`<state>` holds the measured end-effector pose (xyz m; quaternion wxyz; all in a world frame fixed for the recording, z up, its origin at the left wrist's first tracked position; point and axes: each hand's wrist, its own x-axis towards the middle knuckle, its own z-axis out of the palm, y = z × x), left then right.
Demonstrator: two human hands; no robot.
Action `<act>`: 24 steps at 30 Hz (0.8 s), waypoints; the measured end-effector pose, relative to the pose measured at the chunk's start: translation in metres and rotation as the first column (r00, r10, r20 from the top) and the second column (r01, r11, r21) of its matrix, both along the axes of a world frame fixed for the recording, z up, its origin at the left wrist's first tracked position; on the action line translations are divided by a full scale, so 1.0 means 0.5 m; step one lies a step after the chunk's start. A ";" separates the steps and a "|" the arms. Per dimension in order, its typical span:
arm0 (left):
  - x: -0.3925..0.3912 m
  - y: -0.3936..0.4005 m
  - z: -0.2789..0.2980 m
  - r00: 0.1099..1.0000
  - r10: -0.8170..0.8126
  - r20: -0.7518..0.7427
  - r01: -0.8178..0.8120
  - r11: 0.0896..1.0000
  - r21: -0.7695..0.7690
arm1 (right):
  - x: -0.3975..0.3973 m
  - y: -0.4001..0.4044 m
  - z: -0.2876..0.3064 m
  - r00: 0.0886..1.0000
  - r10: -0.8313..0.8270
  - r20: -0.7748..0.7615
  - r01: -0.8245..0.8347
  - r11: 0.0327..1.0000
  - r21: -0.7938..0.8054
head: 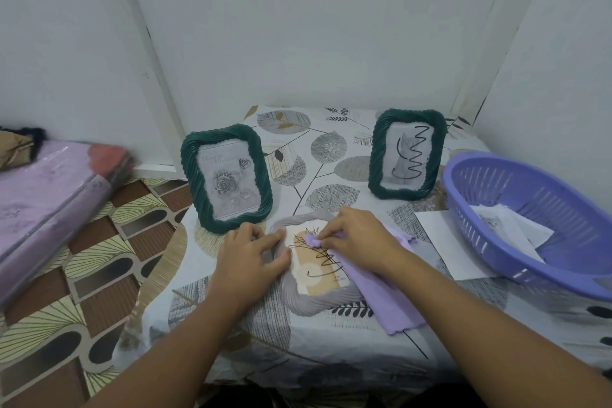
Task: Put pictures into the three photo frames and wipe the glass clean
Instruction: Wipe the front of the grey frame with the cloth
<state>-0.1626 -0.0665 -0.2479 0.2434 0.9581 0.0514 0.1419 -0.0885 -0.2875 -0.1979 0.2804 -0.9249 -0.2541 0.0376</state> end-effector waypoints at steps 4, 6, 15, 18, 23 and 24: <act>-0.002 -0.001 0.003 1.000 -0.003 -0.012 0.003 1.000 0.006 | 0.016 0.016 0.006 0.997 -0.080 0.017 0.079 0.996 0.038; -0.002 0.000 0.001 1.000 -0.003 -0.008 0.003 1.000 -0.001 | 0.014 0.026 0.005 0.997 -0.071 0.035 0.069 0.997 0.032; 0.000 -0.001 -0.001 1.000 -0.001 0.007 0.001 1.000 0.011 | 0.017 0.019 -0.002 0.996 -0.073 0.045 0.072 0.997 0.035; 0.001 -0.001 -0.002 1.000 0.000 0.021 0.000 1.000 0.009 | 0.004 0.022 -0.003 0.999 -0.015 0.042 0.016 1.000 -0.015; 0.000 0.000 0.003 1.000 -0.005 -0.013 0.005 1.000 0.019 | 0.012 -0.001 -0.001 0.999 -0.042 0.035 0.042 0.999 0.012; -0.001 -0.001 0.003 1.000 -0.005 -0.018 0.006 1.000 0.023 | 0.016 0.005 -0.001 0.996 -0.068 0.049 0.067 0.998 0.022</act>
